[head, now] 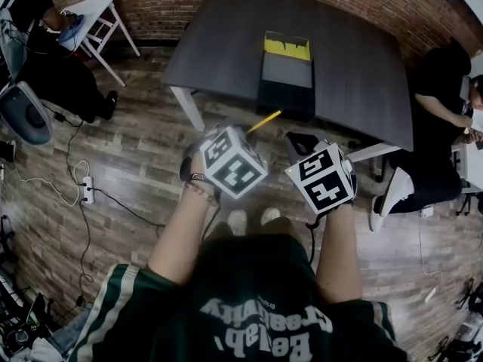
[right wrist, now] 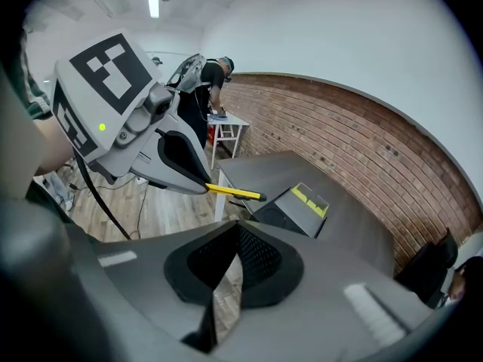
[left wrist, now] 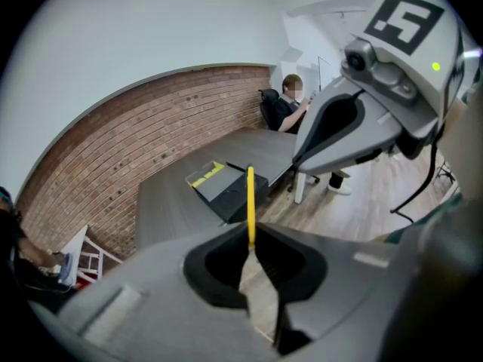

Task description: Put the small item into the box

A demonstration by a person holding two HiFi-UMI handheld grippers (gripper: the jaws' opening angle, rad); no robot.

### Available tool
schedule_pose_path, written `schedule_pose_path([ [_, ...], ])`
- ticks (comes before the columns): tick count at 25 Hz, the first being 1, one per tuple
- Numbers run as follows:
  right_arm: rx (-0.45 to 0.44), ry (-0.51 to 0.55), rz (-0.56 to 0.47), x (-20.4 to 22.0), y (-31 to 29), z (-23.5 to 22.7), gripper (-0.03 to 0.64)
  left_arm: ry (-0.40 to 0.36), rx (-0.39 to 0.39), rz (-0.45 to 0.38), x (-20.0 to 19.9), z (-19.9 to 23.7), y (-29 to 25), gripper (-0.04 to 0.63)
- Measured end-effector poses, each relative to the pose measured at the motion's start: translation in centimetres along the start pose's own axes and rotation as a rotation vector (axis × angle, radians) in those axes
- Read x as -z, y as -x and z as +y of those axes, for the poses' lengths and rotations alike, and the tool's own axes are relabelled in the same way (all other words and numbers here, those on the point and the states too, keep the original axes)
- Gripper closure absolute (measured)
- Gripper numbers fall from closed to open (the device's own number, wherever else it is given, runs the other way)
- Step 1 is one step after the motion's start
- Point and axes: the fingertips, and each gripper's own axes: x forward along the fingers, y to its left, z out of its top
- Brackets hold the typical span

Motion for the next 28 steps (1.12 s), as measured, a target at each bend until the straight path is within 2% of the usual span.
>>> schedule_pose_path([
  [12, 0.024, -0.019, -0.005, 0.7, 0.8, -1.0, 0.611, -0.026, -0.004, -0.008, -1.1, 0.0, 0.0, 0.568],
  [28, -0.015, -0.011, -0.038, -0.7, -2.3, -8.1, 0.611, -0.01, -0.038, 0.019, -5.7, 4.5, -4.5, 0.568],
])
